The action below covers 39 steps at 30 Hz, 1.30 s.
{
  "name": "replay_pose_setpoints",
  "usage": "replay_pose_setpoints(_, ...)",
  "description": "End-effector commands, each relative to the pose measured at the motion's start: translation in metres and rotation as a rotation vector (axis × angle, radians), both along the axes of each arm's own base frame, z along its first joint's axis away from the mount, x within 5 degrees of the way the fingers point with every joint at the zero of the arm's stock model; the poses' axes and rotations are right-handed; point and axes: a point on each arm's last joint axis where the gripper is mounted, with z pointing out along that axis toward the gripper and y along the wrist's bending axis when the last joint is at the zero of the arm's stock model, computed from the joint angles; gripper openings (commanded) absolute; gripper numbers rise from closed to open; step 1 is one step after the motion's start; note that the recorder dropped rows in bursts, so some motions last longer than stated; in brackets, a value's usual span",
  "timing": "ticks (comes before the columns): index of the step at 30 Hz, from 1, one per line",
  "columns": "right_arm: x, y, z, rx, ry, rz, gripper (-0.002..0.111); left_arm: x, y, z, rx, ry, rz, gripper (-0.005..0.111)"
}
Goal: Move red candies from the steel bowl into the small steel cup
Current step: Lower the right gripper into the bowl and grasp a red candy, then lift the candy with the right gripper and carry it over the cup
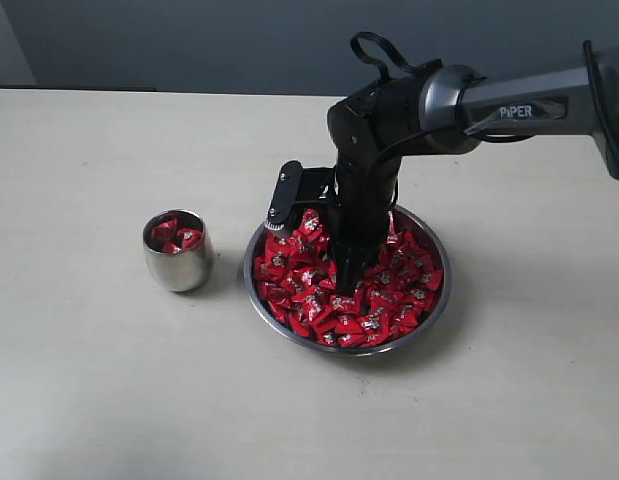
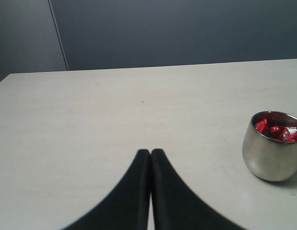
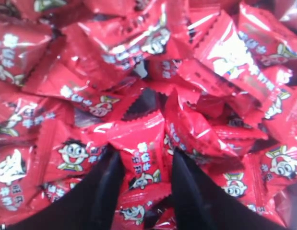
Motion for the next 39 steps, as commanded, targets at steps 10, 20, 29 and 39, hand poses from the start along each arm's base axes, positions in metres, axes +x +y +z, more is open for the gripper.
replay_pose_setpoints(10,0.0,-0.001,-0.006,-0.01,0.011,-0.031,0.0,0.0,0.0,-0.001,-0.004,-0.003,0.001,0.0)
replay_pose_setpoints(20,0.001,-0.001,0.013,0.028,-0.031,-0.041,0.0,0.0,0.0,-0.001,-0.004,-0.003,0.001,0.0)
replay_pose_setpoints(29,0.001,-0.002,0.039,0.07,-0.091,-0.033,0.0,0.0,0.0,-0.001,-0.004,-0.003,0.001,0.0)
replay_pose_setpoints(39,0.0,-0.003,0.042,0.119,-0.071,-0.301,0.0,0.0,0.0,-0.001,-0.004,-0.003,0.001,0.0)
